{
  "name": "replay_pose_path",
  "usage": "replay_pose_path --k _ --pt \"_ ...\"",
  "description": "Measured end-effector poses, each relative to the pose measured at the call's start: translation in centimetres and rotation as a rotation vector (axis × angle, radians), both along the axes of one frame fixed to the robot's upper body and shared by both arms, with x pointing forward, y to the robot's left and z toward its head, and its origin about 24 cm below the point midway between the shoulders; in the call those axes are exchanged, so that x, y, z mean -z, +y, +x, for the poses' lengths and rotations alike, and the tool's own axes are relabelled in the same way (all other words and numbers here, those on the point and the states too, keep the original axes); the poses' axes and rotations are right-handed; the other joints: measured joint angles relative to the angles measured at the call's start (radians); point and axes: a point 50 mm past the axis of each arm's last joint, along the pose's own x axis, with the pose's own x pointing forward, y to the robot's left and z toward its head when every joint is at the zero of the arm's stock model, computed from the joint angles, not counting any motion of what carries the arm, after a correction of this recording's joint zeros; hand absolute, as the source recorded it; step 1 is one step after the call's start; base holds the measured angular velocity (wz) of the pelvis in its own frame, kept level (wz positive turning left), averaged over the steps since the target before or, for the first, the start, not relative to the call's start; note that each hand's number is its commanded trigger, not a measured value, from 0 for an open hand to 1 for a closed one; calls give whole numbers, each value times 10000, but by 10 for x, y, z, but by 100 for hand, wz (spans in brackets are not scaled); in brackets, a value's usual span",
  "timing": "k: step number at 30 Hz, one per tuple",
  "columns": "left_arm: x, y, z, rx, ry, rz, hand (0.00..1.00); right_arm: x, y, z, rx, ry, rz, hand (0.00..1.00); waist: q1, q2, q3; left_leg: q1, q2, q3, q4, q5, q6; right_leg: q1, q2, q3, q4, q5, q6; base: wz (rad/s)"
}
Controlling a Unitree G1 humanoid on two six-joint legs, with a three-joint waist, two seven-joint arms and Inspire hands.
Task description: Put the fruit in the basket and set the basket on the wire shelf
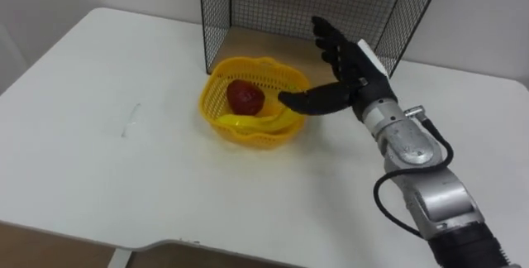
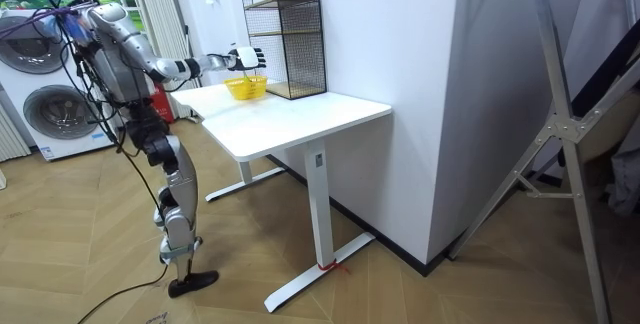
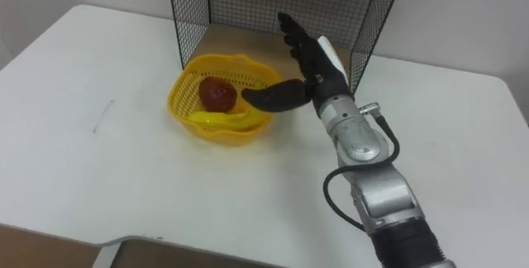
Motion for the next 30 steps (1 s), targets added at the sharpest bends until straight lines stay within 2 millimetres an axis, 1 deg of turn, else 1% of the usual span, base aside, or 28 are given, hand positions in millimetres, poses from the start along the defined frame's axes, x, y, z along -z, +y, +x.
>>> replay_pose_path --k 1,2,3,4,6,7,9,10,12,13,15,16,17,18,19,21,22,25,26,27,28,30 --pt "0 0 -2 -136 4 -26 0 -1 -2 0 107 -9 176 0 -47 22 -18 11 0 1 -3 0 0 13 0 -1 -3 0 0 0" --pt "0 1 -4 -428 -37 -55 0 -2 -5 -1 280 -63 476 0 -184 64 -51 28 0 -2 -5 0 0 27 1 -16 -3 0 0 0" --pt "0 1 -8 -821 -71 -118 0 -4 -8 -5 373 -174 806 0 -240 116 -112 45 0 -4 -11 0 0 54 0 -35 -10 0 0 0" --pt "0 1 -11 -1040 -59 -156 0 -4 -10 -7 411 -211 971 0 -273 154 -121 63 0 -4 -11 0 0 83 0 -40 -14 0 0 3" --pt "-1 4 -23 -2004 -49 -264 0 3 -17 -15 689 -100 1417 0 -451 253 -120 160 -1 -24 -19 0 0 183 -1 -61 -30 0 0 2" --pt "-1 4 -23 -2323 -113 -290 0 5 -19 -17 792 -6 1545 0 -488 265 -115 165 0 -23 -12 0 0 188 -1 -62 -30 0 0 0" --pt "-2 9 -27 -3343 -388 -336 0 17 -36 -29 1514 343 1849 0 -511 329 -88 143 6 13 -6 -1 -1 160 -2 -46 -25 0 0 0" --pt "-2 10 -28 -3616 -435 -364 0 20 -40 -32 1700 438 1926 0 -533 355 -89 148 6 19 -7 -1 -1 163 -5 -46 -22 0 -1 -4" --pt "-2 13 -41 -5305 -551 -444 0 31 -57 -46 2497 796 2266 0 -571 497 -97 215 6 66 -64 -2 1 202 -18 -23 5 0 0 -6" --pt "-2 14 -43 -5780 -641 -435 0 33 -61 -50 2742 833 2308 0 -587 527 -92 214 5 68 -79 -2 1 195 -18 -22 6 0 0 -4" --pt "-4 19 -49 -7563 -1114 -422 0 34 -78 -60 3670 774 2556 0 -592 622 -82 201 3 131 -94 0 3 146 -17 45 10 0 0 -7" --pt "-4 20 -52 -8015 -1215 -391 0 34 -82 -61 3881 768 2695 0 -590 702 -73 206 4 165 -96 0 3 137 -17 77 10 -1 0 -13" --pt "-5 22 -53 -8939 -1503 -265 0 35 -89 -65 4303 750 2945 0 -585 700 -72 209 4 225 -110 -1 4 103 -19 140 5 -3 3 -17" --pt "-7 26 -53 -9769 -1855 -30 0 35 -93 -69 4644 714 3007 0 -558 793 -78 210 13 307 -120 0 4 -5 -5 251 0 -3 2 -18" --pt "-8 28 -53 -10143 -2016 131 0 35 -95 -71 4744 704 2994 0 -544 818 -73 201 16 323 -124 0 4 -4 1 282 -3 -3 2 -10" --pt "-14 42 -46 -11375 -2959 1093 0 40 -97 -78 5035 866 2862 0 -613 885 -61 207 14 303 -84 11 17 35 -1 245 4 -2 1 2" --pt "-16 46 -43 -11652 -3264 1322 0 41 -97 -80 5100 930 2806 0 -635 883 -58 209 13 301 -83 12 17 25 -2 238 4 -2 1 3" --pt "-27 65 -24 -12927 -4752 2402 0 50 -101 -92 5538 1257 2533 0 -637 876 -51 184 4 269 -104 18 19 6 -21 185 -3 -5 5 1" --pt "-34 73 -14 -13559 -5440 2800 0 51 -103 -96 5818 1320 2477 0 -644 850 -32 185 -16 221 -112 20 22 6 -35 161 -16 -11 14 3" --pt "-43 82 -3 -14075 -6245 3117 0 52 -104 -100 6030 1328 2440 0 -533 837 -32 216 -25 250 -182 27 32 -31 -34 226 -18 -21 27 -3" --pt "-49 86 3 -14199 -6652 3298 0 52 -104 -102 6131 1335 2419 0 -464 849 -48 231 -25 295 -204 28 32 -33 -33 266 -20 -22 29 -11" --pt "-69 98 22 -14493 -8285 4039 0 57 -105 -108 6396 1547 2309 0 -324 807 -64 305 -33 354 -271 28 34 -22 -33 357 -15 -25 35 -12"
